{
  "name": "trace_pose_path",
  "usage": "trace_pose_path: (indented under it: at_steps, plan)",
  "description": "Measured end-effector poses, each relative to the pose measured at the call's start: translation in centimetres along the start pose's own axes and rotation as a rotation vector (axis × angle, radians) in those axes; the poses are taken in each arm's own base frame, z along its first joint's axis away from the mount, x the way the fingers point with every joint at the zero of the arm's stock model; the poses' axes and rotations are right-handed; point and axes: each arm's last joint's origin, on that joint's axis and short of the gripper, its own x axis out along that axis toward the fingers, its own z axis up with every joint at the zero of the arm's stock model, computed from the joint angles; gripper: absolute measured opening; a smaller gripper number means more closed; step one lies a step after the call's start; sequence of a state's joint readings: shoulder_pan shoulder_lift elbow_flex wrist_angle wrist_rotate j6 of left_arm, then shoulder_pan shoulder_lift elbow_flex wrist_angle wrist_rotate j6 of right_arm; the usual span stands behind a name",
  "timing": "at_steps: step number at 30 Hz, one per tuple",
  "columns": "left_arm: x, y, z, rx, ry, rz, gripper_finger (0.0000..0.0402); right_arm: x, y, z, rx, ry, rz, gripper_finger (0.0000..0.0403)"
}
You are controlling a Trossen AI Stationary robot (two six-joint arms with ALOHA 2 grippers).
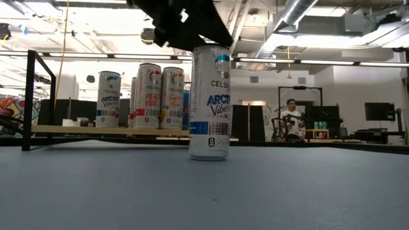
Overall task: Place canned beverage on shelf
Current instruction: Put the left white and blue soda can on the shelf aligned with the other white and blue soda can
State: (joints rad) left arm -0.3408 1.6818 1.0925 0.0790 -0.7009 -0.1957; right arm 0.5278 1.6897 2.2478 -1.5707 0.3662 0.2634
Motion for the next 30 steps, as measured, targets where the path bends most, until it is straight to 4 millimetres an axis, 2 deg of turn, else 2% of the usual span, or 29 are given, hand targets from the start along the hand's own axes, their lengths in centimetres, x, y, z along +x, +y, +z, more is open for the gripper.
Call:
trace_pose_path:
  at_steps: [3, 11, 14, 18, 22, 26, 30]
  plan:
    - [0.4, -0.2, -0.9, 0.017, 0.044, -0.014, 0.0336, 0.0, 0.0, 0.0, 0.000, 0.001, 0.000, 0.0321]
    - [0.7, -0.1, -1.0, -0.002, 0.057, -0.037, 0.0331, 0.0, 0.0, 0.0, -0.001, 0.000, -0.002, 0.0321]
    - [0.7, -0.1, -0.9, -0.008, 0.049, -0.029, 0.0306, 0.0, 0.0, 0.0, -0.001, 0.000, -0.002, 0.0321]
    - [0.7, -0.1, -0.9, -0.018, 0.054, -0.039, 0.0243, 0.0, 0.0, 0.0, -0.001, 0.000, -0.002, 0.0321]
    - [0.4, -0.2, -0.8, -0.053, 0.045, -0.026, 0.0236, 0.0, 0.0, 0.0, -0.001, 0.000, -0.002, 0.0321]
    - [-1.0, -0.4, -0.2, -0.056, 0.029, -0.039, 0.0236, 0.0, 0.0, 0.0, -0.002, 0.000, -0.001, 0.0321]
    - [-3.9, 0.4, 1.3, -0.053, 0.022, -0.055, 0.0236, 0.0, 0.1, 0.0, -0.003, 0.000, 0.000, 0.0321]
